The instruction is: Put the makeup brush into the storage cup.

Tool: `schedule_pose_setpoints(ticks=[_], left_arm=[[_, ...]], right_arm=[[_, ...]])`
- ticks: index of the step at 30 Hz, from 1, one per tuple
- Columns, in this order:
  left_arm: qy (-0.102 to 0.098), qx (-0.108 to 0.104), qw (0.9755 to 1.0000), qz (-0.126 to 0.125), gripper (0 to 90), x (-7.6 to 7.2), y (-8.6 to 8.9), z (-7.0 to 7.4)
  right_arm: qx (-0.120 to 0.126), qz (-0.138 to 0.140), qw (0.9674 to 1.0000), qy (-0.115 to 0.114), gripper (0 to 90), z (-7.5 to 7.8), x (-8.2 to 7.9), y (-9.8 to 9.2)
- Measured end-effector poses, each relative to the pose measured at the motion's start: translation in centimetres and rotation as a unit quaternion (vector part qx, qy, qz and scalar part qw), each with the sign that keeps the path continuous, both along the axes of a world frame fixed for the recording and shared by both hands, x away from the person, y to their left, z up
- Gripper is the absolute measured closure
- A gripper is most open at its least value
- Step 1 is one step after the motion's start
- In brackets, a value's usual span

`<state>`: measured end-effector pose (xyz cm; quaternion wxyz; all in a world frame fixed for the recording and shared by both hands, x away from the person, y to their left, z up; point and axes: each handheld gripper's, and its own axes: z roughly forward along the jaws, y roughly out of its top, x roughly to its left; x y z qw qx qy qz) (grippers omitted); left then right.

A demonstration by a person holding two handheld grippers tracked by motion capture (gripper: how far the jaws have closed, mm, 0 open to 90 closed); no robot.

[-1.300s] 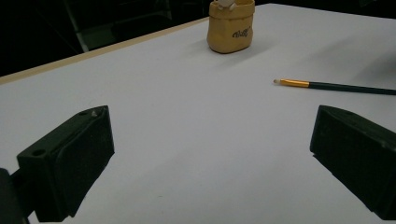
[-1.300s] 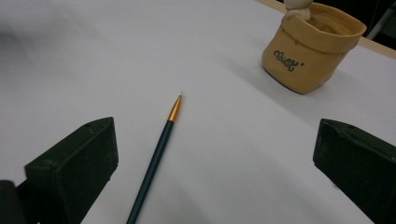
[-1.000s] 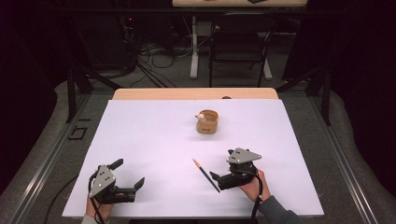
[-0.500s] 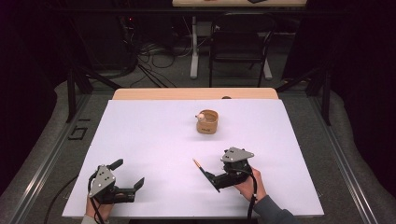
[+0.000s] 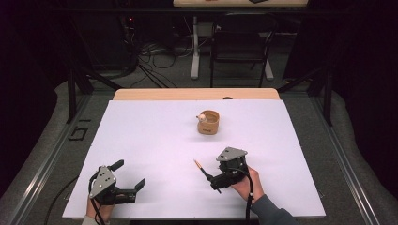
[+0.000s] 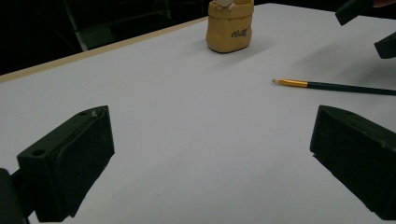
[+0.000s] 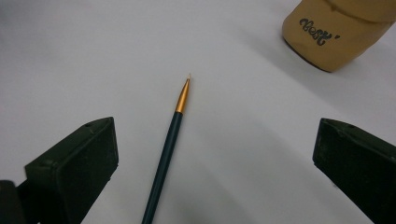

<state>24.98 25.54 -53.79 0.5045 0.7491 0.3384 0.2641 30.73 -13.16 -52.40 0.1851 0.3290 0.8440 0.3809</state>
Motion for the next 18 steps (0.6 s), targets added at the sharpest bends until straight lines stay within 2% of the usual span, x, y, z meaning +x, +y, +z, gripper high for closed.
schedule_pose_setpoints(ticks=[2,5,7,14,15,17,18], left_arm=[[-0.001,0.000,1.0000,-0.001,0.0,0.0,0.0,0.0],[-0.002,0.001,1.0000,-0.004,0.0,0.0,-0.1,0.1],[-0.002,0.003,1.0000,-0.007,0.0,0.0,-0.2,0.1],[-0.004,-0.005,1.0000,0.001,0.0,0.2,0.2,0.1],[-0.006,-0.005,1.0000,0.000,0.0,0.2,0.3,0.1],[-0.005,-0.005,1.0000,0.001,0.0,0.2,0.4,0.1],[-0.005,-0.006,1.0000,0.001,0.0,0.2,0.3,0.1]], right_arm=[[-0.007,-0.002,1.0000,0.005,0.0,-0.1,0.1,0.2],[-0.015,-0.013,0.9994,0.027,0.2,0.0,0.3,0.6],[-0.014,-0.016,0.9992,0.035,1.0,0.1,0.6,1.0],[-0.024,-0.014,0.9988,0.041,2.2,1.1,0.9,1.8],[-0.031,-0.008,0.9983,0.049,2.6,1.4,1.0,2.1],[-0.029,-0.008,0.9985,0.045,2.7,1.4,1.0,2.3],[-0.039,-0.005,0.9976,0.056,2.3,1.7,1.1,2.4]])
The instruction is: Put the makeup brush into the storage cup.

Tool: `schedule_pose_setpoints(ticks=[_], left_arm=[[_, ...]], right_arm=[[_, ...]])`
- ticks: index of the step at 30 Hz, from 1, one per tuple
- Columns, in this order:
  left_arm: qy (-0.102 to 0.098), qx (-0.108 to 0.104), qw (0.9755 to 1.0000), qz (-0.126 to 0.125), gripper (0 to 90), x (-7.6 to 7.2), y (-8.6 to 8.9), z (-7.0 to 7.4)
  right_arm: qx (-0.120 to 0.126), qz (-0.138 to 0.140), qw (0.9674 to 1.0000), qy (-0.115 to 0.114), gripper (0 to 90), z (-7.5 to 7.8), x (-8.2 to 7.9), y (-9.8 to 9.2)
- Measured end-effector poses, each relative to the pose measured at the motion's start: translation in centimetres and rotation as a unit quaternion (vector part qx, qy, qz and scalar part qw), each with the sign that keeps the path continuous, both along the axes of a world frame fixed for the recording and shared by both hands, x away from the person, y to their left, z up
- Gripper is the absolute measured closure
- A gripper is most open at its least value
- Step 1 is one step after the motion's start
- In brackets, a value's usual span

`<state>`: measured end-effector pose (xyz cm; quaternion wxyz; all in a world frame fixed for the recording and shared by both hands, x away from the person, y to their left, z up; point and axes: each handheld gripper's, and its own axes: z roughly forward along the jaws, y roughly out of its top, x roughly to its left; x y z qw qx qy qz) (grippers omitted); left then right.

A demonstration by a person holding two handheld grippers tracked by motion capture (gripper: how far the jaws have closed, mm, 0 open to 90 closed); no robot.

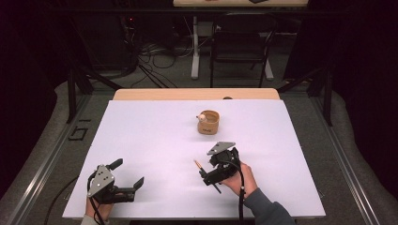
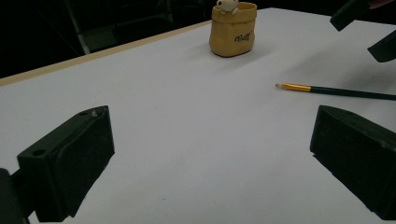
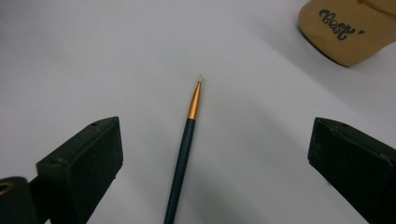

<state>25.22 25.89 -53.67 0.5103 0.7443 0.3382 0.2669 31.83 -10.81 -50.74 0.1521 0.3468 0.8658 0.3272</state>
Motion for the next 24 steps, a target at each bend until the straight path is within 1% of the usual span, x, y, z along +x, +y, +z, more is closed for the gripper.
schedule_pose_setpoints(ticks=[2,3,4,5,7,8,9,11,13,14,15,17,18,19,21,22,23,24], left_arm=[[0.001,0.000,1.0000,-0.001,0.0,0.0,-0.1,0.0],[0.001,0.000,1.0000,-0.001,0.0,0.0,-0.1,0.0],[0.002,0.001,1.0000,-0.001,0.0,0.0,-0.1,0.0],[0.003,0.000,1.0000,-0.001,0.0,0.0,-0.1,0.0],[0.002,0.001,1.0000,-0.001,0.0,0.1,-0.1,0.0],[0.002,0.001,1.0000,0.000,0.0,0.1,-0.1,-0.1],[0.002,0.001,1.0000,0.000,0.0,0.1,-0.1,-0.1],[0.002,0.001,1.0000,0.001,0.0,0.1,-0.1,0.0],[0.002,0.001,1.0000,0.001,0.0,0.1,-0.1,0.0],[0.003,0.001,1.0000,0.001,0.0,0.1,-0.1,0.0],[0.003,0.002,1.0000,0.000,0.0,0.1,-0.1,0.0],[0.003,0.002,1.0000,0.000,0.0,0.1,-0.1,0.0],[0.003,0.002,1.0000,-0.001,0.0,0.1,-0.1,-0.1],[0.004,0.002,1.0000,0.000,0.0,0.1,-0.1,-0.1],[0.005,0.002,1.0000,0.000,0.0,0.1,-0.1,-0.1],[0.005,0.002,1.0000,-0.001,0.0,0.1,-0.2,-0.1],[0.004,0.002,1.0000,-0.002,0.0,0.1,-0.1,-0.1],[0.004,0.002,1.0000,-0.002,0.0,0.1,-0.1,-0.1]], right_arm=[[-0.003,0.003,1.0000,0.005,0.8,0.0,0.3,0.3],[-0.011,0.006,0.9998,0.015,0.0,0.2,0.4,0.3],[-0.013,0.004,0.9997,0.019,0.0,0.2,0.6,0.4],[-0.010,0.004,0.9998,0.019,0.0,0.1,0.7,0.4],[-0.023,0.007,0.9990,0.039,0.0,0.3,1.2,0.6],[-0.023,0.007,0.9990,0.039,0.0,0.3,1.2,0.6],[-0.036,0.003,0.9983,0.046,0.0,0.5,1.4,0.8],[-0.035,0.000,0.9983,0.046,0.0,0.5,1.5,0.9],[-0.031,-0.002,0.9982,0.051,0.0,0.5,1.7,1.1],[-0.033,-0.003,0.9980,0.053,0.0,0.5,1.8,1.3],[-0.038,-0.004,0.9974,0.061,0.0,0.6,1.9,1.5],[-0.042,-0.002,0.9971,0.063,0.0,0.6,2.0,1.5],[-0.046,-0.003,0.9966,0.069,0.5,0.7,2.1,1.6],[-0.041,-0.003,0.9967,0.070,1.7,0.6,2.2,1.8],[-0.046,-0.003,0.9961,0.076,4.5,0.6,2.4,2.0],[-0.049,-0.001,0.9958,0.078,5.6,0.5,2.5,2.1],[-0.047,-0.003,0.9958,0.078,8.9,0.4,2.6,2.5],[-0.047,-0.003,0.9958,0.078,8.9,0.4,2.6,2.5]])
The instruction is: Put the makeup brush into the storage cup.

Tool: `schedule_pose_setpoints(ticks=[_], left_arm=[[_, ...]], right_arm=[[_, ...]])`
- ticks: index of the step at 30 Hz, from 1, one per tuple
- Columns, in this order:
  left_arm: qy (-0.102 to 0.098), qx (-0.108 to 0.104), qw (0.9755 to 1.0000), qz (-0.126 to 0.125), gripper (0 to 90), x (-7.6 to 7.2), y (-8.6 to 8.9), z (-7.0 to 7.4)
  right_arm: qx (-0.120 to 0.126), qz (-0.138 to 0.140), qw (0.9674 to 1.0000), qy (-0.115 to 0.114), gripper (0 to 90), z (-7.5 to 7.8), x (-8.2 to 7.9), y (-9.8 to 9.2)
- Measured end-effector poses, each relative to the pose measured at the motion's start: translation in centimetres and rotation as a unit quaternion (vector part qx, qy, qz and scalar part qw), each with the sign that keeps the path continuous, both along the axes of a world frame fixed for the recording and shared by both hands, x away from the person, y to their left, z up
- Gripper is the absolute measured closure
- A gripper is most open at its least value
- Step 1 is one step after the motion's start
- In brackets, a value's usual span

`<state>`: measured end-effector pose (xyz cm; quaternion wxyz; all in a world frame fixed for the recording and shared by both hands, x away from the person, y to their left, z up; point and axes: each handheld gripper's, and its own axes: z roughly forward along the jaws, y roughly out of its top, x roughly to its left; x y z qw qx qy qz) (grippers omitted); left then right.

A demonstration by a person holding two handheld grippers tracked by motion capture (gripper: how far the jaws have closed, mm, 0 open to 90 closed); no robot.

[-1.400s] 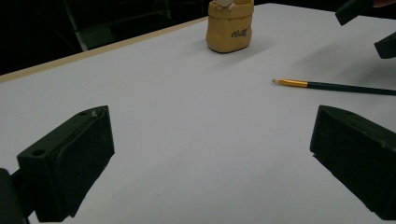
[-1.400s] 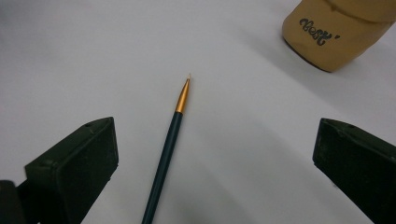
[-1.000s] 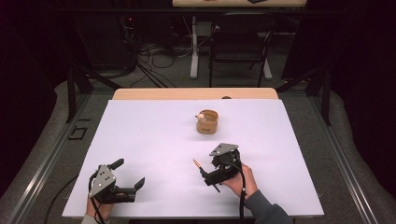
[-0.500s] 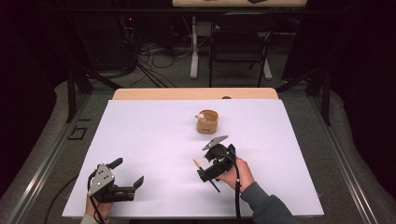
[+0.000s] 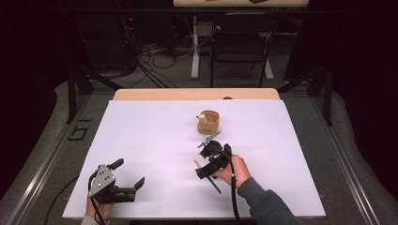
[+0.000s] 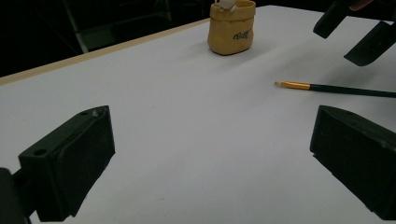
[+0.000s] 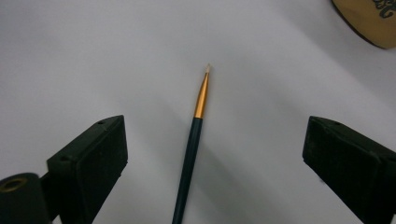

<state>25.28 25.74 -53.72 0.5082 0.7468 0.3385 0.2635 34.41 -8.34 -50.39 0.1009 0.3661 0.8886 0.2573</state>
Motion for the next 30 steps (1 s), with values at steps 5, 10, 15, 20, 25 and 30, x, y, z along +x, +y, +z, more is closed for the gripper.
schedule_pose_setpoints(ticks=[5,10,15,20,25,30], left_arm=[[-0.001,0.001,1.0000,0.001,0.0,0.0,0.0,0.0],[0.000,0.001,1.0000,0.001,0.0,0.0,0.1,0.0],[0.001,0.003,1.0000,0.001,0.0,0.0,0.0,0.0],[0.001,0.002,1.0000,0.001,0.0,0.0,0.0,0.0],[0.001,0.002,1.0000,0.000,0.0,0.0,0.1,0.0],[0.001,0.002,1.0000,0.000,0.0,0.0,0.1,0.0]], right_arm=[[-0.024,-0.002,0.9996,0.016,22.6,0.0,0.3,0.8],[-0.051,-0.003,0.9982,0.033,32.1,0.1,0.6,1.3],[-0.059,-0.006,0.9974,0.041,40.1,-0.1,0.6,1.7],[-0.092,0.004,0.9936,0.065,48.1,-0.2,0.8,2.0],[-0.068,0.001,0.9963,0.053,57.0,-1.0,1.0,2.2],[-0.074,0.001,0.9952,0.064,62.4,-1.2,1.1,2.4]])
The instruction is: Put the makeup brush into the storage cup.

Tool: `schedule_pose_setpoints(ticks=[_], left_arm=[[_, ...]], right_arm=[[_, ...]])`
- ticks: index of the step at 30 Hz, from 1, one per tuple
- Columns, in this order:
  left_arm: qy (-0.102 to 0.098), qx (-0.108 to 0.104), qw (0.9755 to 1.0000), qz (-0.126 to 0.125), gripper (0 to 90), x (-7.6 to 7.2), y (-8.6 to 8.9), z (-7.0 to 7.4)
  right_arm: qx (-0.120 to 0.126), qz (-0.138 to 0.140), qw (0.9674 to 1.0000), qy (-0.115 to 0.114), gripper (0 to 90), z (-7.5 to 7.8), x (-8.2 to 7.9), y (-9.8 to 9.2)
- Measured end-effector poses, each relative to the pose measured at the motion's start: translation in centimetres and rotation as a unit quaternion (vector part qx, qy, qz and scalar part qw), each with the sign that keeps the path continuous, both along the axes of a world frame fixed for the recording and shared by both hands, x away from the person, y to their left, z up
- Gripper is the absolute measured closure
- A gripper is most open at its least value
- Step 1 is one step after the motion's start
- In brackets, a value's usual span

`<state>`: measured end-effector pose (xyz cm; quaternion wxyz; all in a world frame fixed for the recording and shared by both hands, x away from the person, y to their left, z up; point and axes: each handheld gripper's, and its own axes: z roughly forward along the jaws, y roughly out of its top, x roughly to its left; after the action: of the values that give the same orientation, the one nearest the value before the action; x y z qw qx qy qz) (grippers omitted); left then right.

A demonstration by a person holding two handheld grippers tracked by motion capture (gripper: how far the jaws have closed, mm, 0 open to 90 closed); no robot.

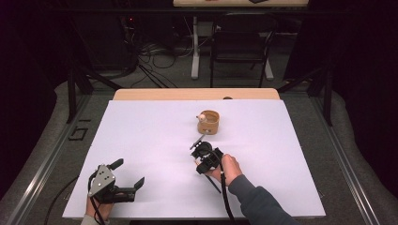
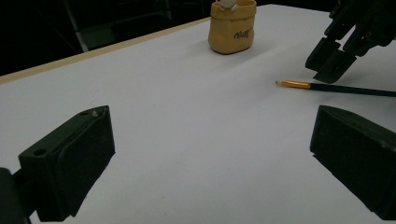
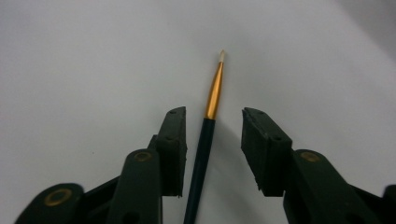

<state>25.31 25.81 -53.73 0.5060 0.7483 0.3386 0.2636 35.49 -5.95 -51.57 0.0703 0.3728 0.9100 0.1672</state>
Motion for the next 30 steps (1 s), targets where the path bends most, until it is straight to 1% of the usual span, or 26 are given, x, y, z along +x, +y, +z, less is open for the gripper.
schedule_pose_setpoints(ticks=[1,2,4,5,7,8,9,10,11,12,16,17,18,19,22,23,25,26,28,29,30], left_arm=[[0.000,0.000,1.0000,0.000,0.0,0.0,0.0,0.0],[0.000,0.000,1.0000,0.000,0.0,0.0,0.0,0.0],[0.000,0.001,1.0000,0.001,0.0,0.0,0.0,0.0],[0.000,0.001,1.0000,0.001,0.0,0.0,0.0,0.0],[0.000,0.000,1.0000,0.001,0.0,0.0,0.0,0.0],[0.000,0.000,1.0000,0.000,0.0,0.0,0.0,0.0],[0.000,0.000,1.0000,0.000,0.0,0.0,0.0,0.0],[0.001,0.000,1.0000,0.001,0.0,0.0,0.0,0.0],[0.000,0.000,1.0000,0.000,0.0,0.0,0.0,0.0],[0.000,0.000,1.0000,0.000,0.0,0.0,0.0,0.0],[0.001,0.000,1.0000,0.000,0.0,0.0,0.0,0.0],[0.001,0.000,1.0000,0.000,0.0,0.0,0.0,0.0],[0.001,0.000,1.0000,0.000,0.0,0.0,0.0,0.0],[0.000,0.000,1.0000,0.000,0.0,0.0,0.0,0.0],[0.000,0.000,1.0000,0.000,0.0,0.0,0.1,0.0],[0.001,0.000,1.0000,0.000,0.0,0.0,0.1,0.0],[0.000,-0.001,1.0000,0.000,0.0,0.0,0.0,0.0],[0.000,-0.001,1.0000,0.000,0.0,0.0,0.0,0.0],[0.001,-0.001,1.0000,0.000,0.0,0.0,0.0,0.0],[0.001,-0.001,1.0000,0.000,0.0,0.0,0.0,0.0],[0.001,-0.001,1.0000,0.000,0.0,0.0,0.0,0.0]], right_arm=[[0.003,-0.001,1.0000,-0.006,63.2,-0.2,0.0,0.1],[-0.005,-0.002,1.0000,-0.006,66.0,-0.4,0.0,0.3],[-0.006,-0.001,1.0000,-0.007,67.5,-0.5,0.0,0.3],[-0.003,0.000,0.9999,-0.012,68.2,-0.7,0.0,0.4],[-0.013,0.002,0.9999,-0.009,70.6,-0.6,0.1,0.4],[-0.012,-0.001,0.9999,-0.007,71.4,-0.7,0.0,0.5],[-0.022,0.002,0.9997,-0.001,72.2,-0.6,0.1,0.5],[-0.026,0.002,0.9997,0.002,72.8,-0.6,0.1,0.5],[-0.023,0.003,0.9997,0.004,73.1,-0.7,0.1,0.5],[-0.028,0.005,0.9996,0.003,73.6,-1.0,0.1,0.6],[-0.027,0.002,0.9996,0.001,76.1,-1.3,0.1,0.6],[-0.032,0.001,0.9995,0.008,76.8,-1.2,0.1,0.6],[-0.027,0.002,0.9996,0.004,77.8,-1.4,0.1,0.5],[-0.029,0.002,0.9995,0.012,78.5,-1.4,0.2,0.5],[-0.027,0.002,0.9996,0.011,81.2,-1.4,0.2,0.5],[-0.029,0.002,0.9995,0.016,81.7,-1.4,0.2,0.5],[-0.034,0.007,0.9993,0.012,82.1,-1.4,0.1,0.6],[-0.030,0.005,0.9995,0.005,82.2,-1.5,0.1,0.6],[-0.030,0.007,0.9995,0.004,82.5,-1.6,0.1,0.6],[-0.036,0.009,0.9992,0.012,83.1,-1.4,0.1,0.7],[-0.036,0.009,0.9992,0.012,83.1,-1.4,0.1,0.7]])
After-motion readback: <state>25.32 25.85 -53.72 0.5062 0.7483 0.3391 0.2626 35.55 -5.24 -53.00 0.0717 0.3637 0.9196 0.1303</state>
